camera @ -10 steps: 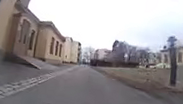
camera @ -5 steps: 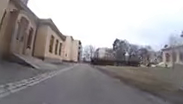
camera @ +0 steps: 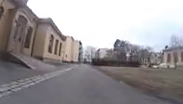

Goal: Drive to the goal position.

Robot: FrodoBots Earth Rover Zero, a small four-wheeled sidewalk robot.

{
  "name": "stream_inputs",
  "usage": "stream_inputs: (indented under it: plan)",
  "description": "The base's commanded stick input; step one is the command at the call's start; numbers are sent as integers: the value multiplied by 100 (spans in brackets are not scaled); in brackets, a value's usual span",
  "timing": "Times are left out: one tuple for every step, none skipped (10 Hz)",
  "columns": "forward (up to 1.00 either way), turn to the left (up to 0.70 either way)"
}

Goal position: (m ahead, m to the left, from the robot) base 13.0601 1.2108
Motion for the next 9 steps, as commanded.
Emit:
stream_inputs:
  plan:
    - [100, 0]
    - [100, 0]
    - [100, 0]
    - [100, 0]
    - [100, 0]
    - [100, 0]
    - [100, 0]
    - [100, 0]
    - [100, 0]
